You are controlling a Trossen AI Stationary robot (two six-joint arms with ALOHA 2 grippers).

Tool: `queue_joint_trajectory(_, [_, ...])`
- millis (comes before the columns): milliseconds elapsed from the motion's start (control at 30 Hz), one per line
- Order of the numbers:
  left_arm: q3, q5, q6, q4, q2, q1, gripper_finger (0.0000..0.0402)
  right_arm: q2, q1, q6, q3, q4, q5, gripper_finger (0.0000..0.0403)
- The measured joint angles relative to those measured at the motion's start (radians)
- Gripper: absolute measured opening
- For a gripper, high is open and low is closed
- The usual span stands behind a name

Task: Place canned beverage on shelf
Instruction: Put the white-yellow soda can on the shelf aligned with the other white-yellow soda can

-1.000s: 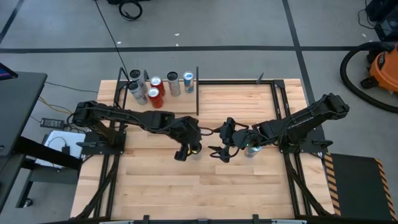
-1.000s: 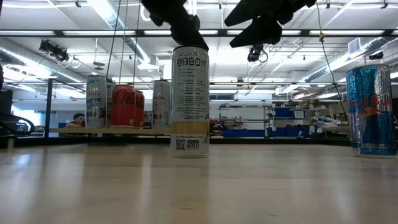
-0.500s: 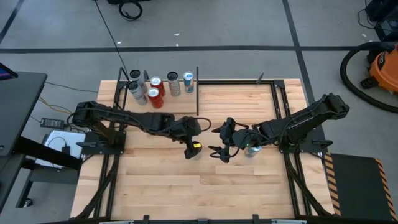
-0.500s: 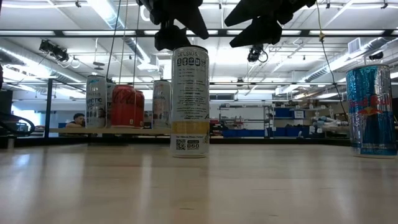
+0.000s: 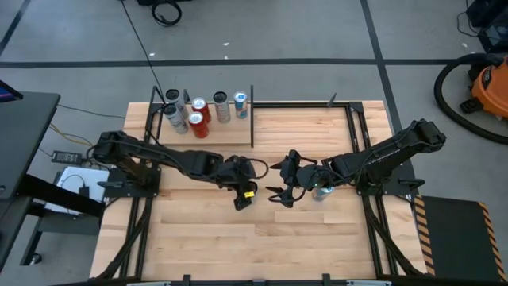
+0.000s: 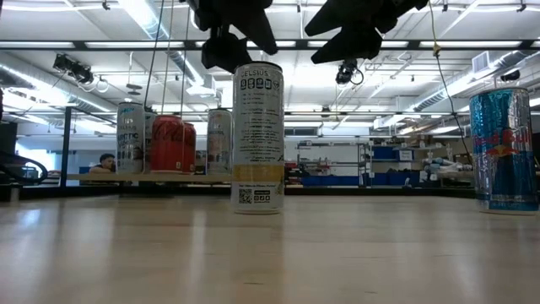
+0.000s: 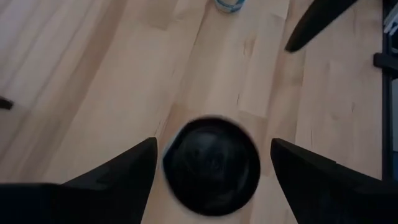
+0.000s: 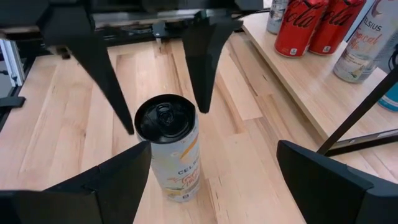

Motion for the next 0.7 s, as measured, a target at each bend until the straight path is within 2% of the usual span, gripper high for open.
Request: queue_joint_trajectory(700, [0.000, -0.001, 0.016, 0.014, 0.071, -0.008, 0.0314, 0.000, 0.000, 0.000, 0.000, 0.004, 0.000, 0.0357])
